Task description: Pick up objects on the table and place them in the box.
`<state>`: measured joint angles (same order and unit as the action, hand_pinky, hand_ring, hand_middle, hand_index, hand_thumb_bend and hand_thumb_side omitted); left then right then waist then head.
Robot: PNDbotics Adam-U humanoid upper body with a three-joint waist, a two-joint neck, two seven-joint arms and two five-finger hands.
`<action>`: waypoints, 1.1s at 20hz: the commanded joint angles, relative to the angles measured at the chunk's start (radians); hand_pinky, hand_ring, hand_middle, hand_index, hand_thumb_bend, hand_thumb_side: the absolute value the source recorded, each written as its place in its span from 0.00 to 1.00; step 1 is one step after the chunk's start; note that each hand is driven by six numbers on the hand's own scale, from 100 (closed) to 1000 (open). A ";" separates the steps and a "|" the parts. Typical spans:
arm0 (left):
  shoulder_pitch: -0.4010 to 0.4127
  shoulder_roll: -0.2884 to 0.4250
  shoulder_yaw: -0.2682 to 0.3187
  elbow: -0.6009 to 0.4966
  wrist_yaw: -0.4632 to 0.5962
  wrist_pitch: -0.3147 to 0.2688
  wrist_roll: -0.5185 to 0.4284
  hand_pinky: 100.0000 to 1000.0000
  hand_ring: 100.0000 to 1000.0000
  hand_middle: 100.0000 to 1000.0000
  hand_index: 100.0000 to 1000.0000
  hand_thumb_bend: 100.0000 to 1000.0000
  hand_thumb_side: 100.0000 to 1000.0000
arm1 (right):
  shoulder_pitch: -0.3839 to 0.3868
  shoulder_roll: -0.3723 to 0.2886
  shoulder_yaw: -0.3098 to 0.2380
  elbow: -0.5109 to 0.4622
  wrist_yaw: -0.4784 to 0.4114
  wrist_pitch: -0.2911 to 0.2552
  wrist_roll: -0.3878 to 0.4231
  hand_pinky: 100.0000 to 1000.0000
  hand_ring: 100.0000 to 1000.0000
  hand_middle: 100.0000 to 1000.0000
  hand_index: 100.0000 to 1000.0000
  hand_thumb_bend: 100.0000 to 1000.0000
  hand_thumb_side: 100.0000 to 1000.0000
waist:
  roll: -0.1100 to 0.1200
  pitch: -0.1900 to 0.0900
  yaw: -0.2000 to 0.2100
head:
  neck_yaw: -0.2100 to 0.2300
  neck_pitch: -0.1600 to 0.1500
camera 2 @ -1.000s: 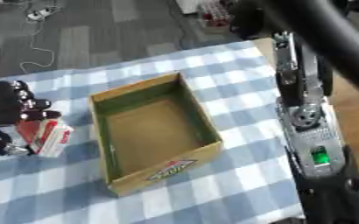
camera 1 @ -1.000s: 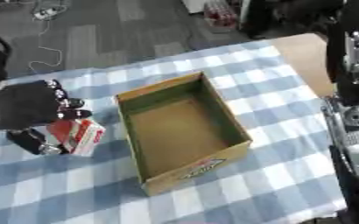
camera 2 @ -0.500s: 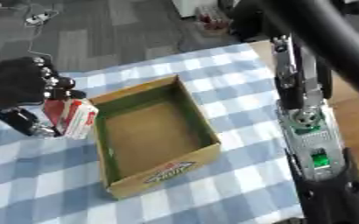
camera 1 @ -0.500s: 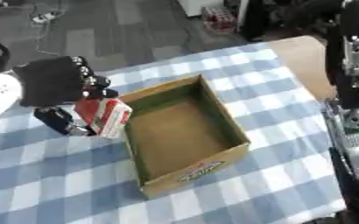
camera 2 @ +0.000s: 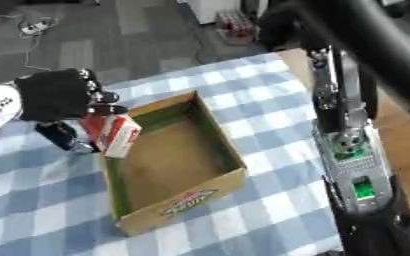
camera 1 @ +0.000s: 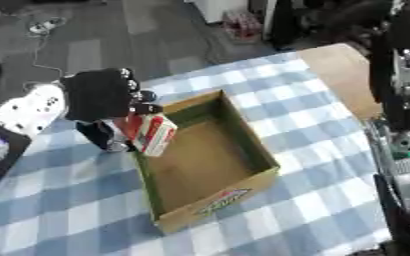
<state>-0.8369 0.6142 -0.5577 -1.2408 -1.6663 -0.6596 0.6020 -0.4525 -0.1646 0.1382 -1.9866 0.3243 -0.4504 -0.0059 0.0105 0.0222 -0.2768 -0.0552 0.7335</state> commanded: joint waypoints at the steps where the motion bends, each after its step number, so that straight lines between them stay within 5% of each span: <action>1: -0.040 -0.028 0.023 0.012 -0.013 -0.247 0.298 0.00 0.00 0.00 0.31 0.00 0.63 | -0.025 0.009 0.013 -0.013 -0.009 -0.012 0.023 0.34 0.38 0.43 0.53 0.00 1.00 | 0.001 -0.007 -0.008 | 0.017 -0.022; 2: -0.043 -0.033 0.024 0.008 0.002 -0.247 0.302 0.00 0.00 0.00 0.30 0.00 0.62 | -0.027 0.011 0.016 -0.013 -0.010 -0.014 0.030 0.34 0.38 0.43 0.53 0.00 1.00 | 0.001 -0.006 -0.010 | 0.018 -0.024; 3: -0.042 -0.035 0.022 0.001 0.017 -0.247 0.303 0.15 0.12 0.34 0.53 0.03 0.86 | -0.030 0.012 0.020 -0.013 -0.010 -0.017 0.036 0.34 0.38 0.43 0.53 0.00 1.00 | 0.002 -0.005 -0.012 | 0.016 -0.026; 4: -0.040 -0.031 0.018 -0.005 0.013 -0.247 0.304 0.36 0.40 0.56 0.71 0.06 1.00 | -0.031 0.012 0.023 -0.013 -0.010 -0.020 0.043 0.34 0.38 0.43 0.53 0.00 1.00 | 0.002 -0.005 -0.012 | 0.013 -0.027; 5: -0.035 -0.025 0.023 0.001 -0.006 -0.247 0.300 0.78 0.84 0.88 0.93 0.13 1.00 | -0.032 0.010 0.025 -0.013 -0.009 -0.022 0.049 0.34 0.38 0.43 0.53 0.00 1.00 | 0.003 -0.005 -0.011 | 0.010 -0.027; 7: -0.025 -0.023 0.036 0.024 -0.047 -0.247 0.289 1.00 0.98 0.99 1.00 0.20 1.00 | -0.031 0.007 0.028 -0.013 -0.009 -0.025 0.060 0.34 0.38 0.43 0.53 0.00 1.00 | 0.003 -0.007 -0.009 | 0.003 -0.025; 11: -0.003 -0.008 0.063 0.060 -0.070 -0.247 0.236 1.00 1.00 1.00 1.00 0.28 1.00 | -0.024 -0.005 0.027 -0.013 -0.006 -0.028 0.073 0.34 0.38 0.43 0.53 0.00 1.00 | 0.004 -0.012 0.005 | -0.012 -0.019; 16: 0.035 0.026 0.113 0.058 0.030 -0.247 0.156 1.00 1.00 1.00 1.00 0.29 1.00 | -0.014 -0.019 0.025 -0.013 0.002 -0.028 0.087 0.34 0.38 0.43 0.52 0.00 1.00 | 0.004 -0.018 0.021 | -0.027 -0.019; 20: 0.109 0.074 0.204 0.012 0.266 -0.192 0.103 1.00 1.00 1.00 1.00 0.18 1.00 | -0.008 -0.027 0.017 -0.013 0.010 -0.028 0.095 0.34 0.38 0.43 0.52 0.00 1.00 | 0.005 -0.019 0.037 | -0.033 -0.009; 22: 0.164 0.117 0.240 -0.044 0.467 -0.116 0.060 0.86 0.94 0.96 0.98 0.13 1.00 | -0.001 -0.031 0.004 -0.013 0.015 -0.023 0.087 0.34 0.38 0.43 0.53 0.00 1.00 | 0.006 -0.020 0.046 | -0.033 0.004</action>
<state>-0.6636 0.6793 -0.3577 -1.2469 -1.3036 -0.6972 0.5644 -0.4474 -0.1790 0.1539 -1.9867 0.3354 -0.4757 0.0814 0.0159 0.0142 -0.2298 -0.0797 0.7346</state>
